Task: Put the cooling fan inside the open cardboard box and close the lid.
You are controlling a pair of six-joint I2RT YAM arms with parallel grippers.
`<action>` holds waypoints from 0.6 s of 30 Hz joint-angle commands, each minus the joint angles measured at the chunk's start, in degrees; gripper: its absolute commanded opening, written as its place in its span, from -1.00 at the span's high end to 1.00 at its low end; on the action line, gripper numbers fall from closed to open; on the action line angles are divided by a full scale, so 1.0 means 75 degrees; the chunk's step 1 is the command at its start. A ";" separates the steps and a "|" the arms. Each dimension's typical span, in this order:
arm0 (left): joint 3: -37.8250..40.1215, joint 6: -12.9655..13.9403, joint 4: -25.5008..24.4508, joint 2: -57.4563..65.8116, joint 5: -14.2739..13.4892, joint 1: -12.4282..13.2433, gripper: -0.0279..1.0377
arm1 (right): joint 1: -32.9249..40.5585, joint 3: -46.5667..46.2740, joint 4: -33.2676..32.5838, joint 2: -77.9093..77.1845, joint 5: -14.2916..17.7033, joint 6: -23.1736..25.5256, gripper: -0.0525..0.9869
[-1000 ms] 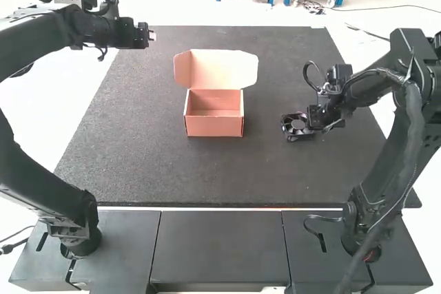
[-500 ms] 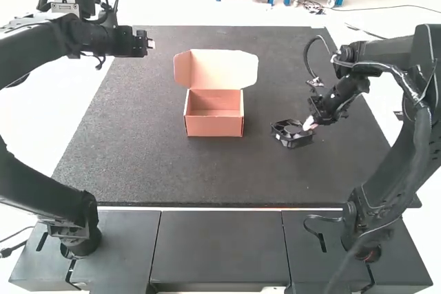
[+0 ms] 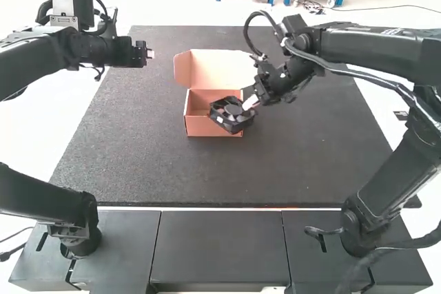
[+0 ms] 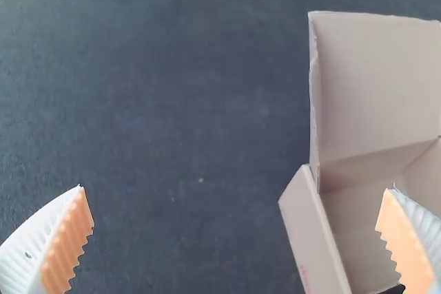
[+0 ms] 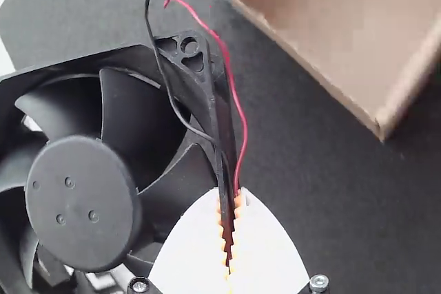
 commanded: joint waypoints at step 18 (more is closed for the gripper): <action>-0.0145 0.0024 0.0415 -0.0322 0.0108 0.0205 -0.87 | 0.0282 0.0829 0.2692 0.1801 0.1724 0.2567 0.94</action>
